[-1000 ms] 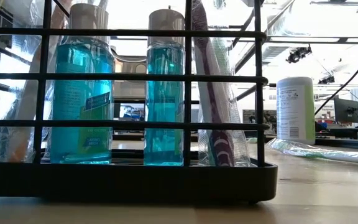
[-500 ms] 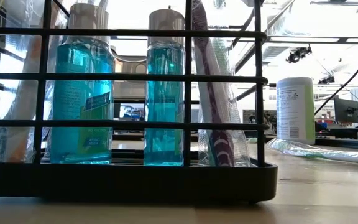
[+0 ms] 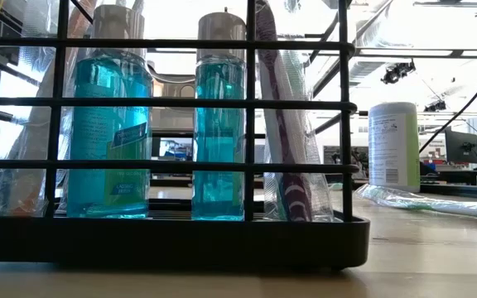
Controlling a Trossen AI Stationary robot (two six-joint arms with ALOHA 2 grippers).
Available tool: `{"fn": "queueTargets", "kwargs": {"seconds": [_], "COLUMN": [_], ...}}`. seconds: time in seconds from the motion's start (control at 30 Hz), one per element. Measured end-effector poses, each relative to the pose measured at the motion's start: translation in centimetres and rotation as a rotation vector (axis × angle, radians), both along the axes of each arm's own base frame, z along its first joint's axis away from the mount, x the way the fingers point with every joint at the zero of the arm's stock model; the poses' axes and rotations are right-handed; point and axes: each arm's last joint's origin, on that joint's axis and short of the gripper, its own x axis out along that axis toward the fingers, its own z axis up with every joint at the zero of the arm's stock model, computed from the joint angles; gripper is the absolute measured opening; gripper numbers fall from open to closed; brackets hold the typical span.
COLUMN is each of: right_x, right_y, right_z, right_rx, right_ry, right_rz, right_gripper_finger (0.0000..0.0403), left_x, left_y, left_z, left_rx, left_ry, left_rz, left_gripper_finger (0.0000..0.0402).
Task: Pick & Place toothbrushing station
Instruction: Put the left orange toothbrush into the black wire organizer
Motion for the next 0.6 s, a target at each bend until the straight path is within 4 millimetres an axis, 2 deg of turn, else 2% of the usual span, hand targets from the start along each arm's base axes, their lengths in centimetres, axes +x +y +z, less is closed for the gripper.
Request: {"fn": "queueTargets", "kwargs": {"seconds": [0.1, 0.17, 0.33, 0.47, 0.6], "right_x": [0.0, 0.0, 0.3, 0.6, 0.8], "right_y": [-0.1, -0.2, -0.7, -1.3, -1.6], "right_z": [0.0, 0.0, 0.1, 0.1, 0.1], "right_rx": [-0.03, -0.048, -0.052, -0.026, 0.016], "right_ry": [-0.011, -0.018, -0.026, -0.025, -0.021], "right_rz": [-0.023, -0.046, -0.105, -0.149, -0.18], "right_gripper_finger": [0.0171, 0.0171, 0.0171, 0.0171, 0.0171], "left_x": [-1.0, -1.8, -5.1, -7.3, -8.6], "left_y": [1.4, 2.6, 7.4, 10.5, 12.9], "left_z": [2.1, 3.2, 5.2, 5.2, 4.7], "left_rx": [0.024, -0.018, -0.364, -0.548, -0.711], "left_ry": [-0.009, -0.021, -0.055, 0.031, 0.215], "left_rz": [-0.024, -0.021, 0.051, 0.068, 0.074], "left_gripper_finger": [0.0134, 0.0134, 0.0134, 0.0134, 0.0134]}}
